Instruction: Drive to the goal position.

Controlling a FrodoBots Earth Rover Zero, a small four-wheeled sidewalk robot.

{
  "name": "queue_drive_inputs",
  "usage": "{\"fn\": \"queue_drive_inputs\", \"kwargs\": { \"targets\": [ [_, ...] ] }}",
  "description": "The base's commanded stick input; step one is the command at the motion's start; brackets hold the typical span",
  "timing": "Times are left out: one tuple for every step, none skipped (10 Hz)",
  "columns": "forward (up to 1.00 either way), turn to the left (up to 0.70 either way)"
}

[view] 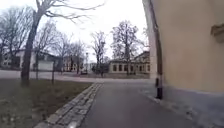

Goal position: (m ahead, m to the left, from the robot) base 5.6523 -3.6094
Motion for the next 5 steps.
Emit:
{"fn": "queue_drive_inputs", "kwargs": {
  "targets": [
    [1.00,0.00],
    [1.00,0.00],
    [1.00,0.00],
    [1.00,0.00],
    [1.00,0.00]
  ]
}}
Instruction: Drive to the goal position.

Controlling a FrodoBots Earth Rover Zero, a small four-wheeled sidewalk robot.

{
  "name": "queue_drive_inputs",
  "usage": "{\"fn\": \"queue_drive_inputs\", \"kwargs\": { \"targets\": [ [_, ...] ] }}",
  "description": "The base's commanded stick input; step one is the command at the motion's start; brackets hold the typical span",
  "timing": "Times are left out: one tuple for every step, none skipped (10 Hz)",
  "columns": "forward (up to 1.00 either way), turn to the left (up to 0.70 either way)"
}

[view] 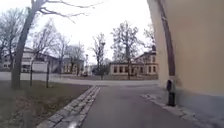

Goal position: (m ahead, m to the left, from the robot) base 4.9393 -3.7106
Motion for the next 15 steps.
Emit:
{"fn": "queue_drive_inputs", "kwargs": {
  "targets": [
    [1.00,0.00],
    [1.00,0.00],
    [1.00,0.00],
    [1.00,0.00],
    [1.00,0.00],
    [1.00,-0.15],
    [1.00,-0.40],
    [1.00,-0.40],
    [1.00,-0.40],
    [1.00,-0.40],
    [1.00,-0.40],
    [1.00,-0.40],
    [1.00,-0.22],
    [1.00,-0.09],
    [1.00,0.00]
  ]
}}
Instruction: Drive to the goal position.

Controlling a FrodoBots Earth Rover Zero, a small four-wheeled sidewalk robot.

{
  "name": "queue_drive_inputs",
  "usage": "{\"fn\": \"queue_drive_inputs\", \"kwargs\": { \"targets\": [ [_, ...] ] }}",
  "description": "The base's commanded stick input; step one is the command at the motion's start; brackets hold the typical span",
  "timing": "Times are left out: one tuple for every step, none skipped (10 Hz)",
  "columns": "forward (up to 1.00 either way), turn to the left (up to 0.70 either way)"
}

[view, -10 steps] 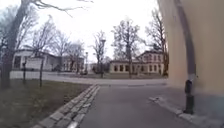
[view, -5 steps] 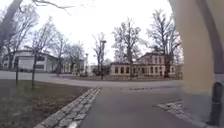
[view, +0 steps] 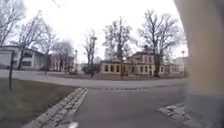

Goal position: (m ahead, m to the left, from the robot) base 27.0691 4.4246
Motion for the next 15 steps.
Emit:
{"fn": "queue_drive_inputs", "kwargs": {
  "targets": [
    [1.00,0.00],
    [1.00,0.00],
    [1.00,0.00],
    [1.00,0.00],
    [1.00,0.00],
    [1.00,0.00],
    [1.00,0.00],
    [1.00,0.00],
    [1.00,0.00],
    [1.00,0.00],
    [1.00,0.00],
    [1.00,0.00],
    [1.00,0.00],
    [1.00,0.00],
    [1.00,0.00]
  ]
}}
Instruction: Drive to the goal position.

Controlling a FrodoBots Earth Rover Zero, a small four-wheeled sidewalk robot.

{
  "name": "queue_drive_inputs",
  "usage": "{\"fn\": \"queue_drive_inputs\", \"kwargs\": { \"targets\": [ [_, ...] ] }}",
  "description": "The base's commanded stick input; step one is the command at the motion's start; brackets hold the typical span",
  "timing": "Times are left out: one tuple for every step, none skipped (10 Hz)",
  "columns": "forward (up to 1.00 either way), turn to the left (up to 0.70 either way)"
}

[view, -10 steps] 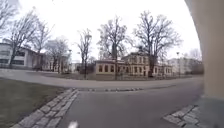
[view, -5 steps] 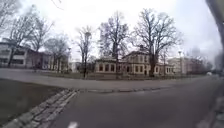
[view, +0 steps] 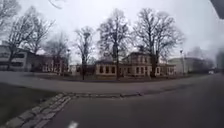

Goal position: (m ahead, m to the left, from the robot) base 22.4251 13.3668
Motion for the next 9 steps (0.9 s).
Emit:
{"fn": "queue_drive_inputs", "kwargs": {
  "targets": [
    [1.00,0.00],
    [1.00,0.00],
    [1.00,0.00],
    [1.00,0.00],
    [1.00,0.00],
    [1.00,0.00],
    [1.00,0.00],
    [1.00,0.00],
    [1.00,0.00]
  ]
}}
